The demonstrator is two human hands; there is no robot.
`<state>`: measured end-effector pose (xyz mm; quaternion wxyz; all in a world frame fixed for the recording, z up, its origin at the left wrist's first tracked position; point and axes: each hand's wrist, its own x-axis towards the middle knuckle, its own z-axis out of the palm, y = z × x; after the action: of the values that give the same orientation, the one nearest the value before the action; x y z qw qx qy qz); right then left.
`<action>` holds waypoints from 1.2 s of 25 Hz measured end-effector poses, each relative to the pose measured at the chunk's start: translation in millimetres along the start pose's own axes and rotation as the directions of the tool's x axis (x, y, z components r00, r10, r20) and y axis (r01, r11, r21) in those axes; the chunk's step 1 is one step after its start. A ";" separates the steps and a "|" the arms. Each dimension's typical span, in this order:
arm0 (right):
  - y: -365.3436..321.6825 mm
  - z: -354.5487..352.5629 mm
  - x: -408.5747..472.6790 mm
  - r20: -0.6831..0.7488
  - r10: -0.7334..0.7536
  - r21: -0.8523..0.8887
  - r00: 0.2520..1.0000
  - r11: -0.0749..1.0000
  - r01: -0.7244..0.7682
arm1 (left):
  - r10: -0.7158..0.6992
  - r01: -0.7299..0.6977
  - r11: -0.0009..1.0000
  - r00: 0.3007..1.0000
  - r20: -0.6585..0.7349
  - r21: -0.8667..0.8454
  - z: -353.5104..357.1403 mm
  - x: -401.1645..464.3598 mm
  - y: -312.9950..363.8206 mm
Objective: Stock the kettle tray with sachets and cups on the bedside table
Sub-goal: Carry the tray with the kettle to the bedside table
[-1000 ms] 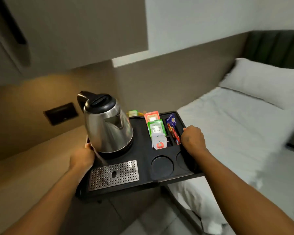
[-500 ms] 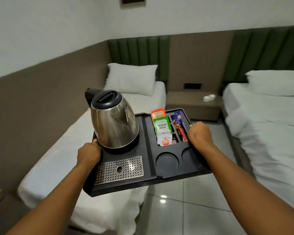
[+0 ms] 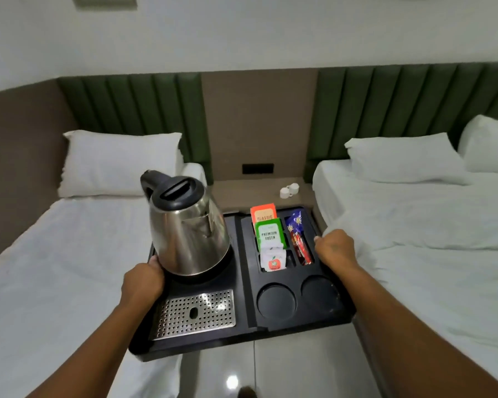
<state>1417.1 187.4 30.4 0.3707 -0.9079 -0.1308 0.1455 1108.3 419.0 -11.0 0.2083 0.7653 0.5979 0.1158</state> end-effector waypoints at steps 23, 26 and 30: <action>-125.8 395.9 864.9 0.184 0.369 -0.021 0.911 0.928 -0.371 | 0.012 -0.018 0.995 0.998 0.063 0.093 437.2 795.4 282.1; -88.7 472.9 934.5 0.208 0.394 -0.135 0.895 0.918 -0.372 | 0.078 -0.101 0.975 0.990 0.119 0.200 513.0 864.6 275.2; -62.3 540.9 986.9 0.183 0.387 -0.169 0.904 0.918 -0.359 | 0.203 -0.281 0.862 0.954 0.221 0.422 589.1 931.1 270.5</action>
<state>2124.8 914.8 -459.8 0.2590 -0.9178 -0.0026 0.3011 1834.3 1156.2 -476.4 0.0599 0.8686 0.4876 -0.0652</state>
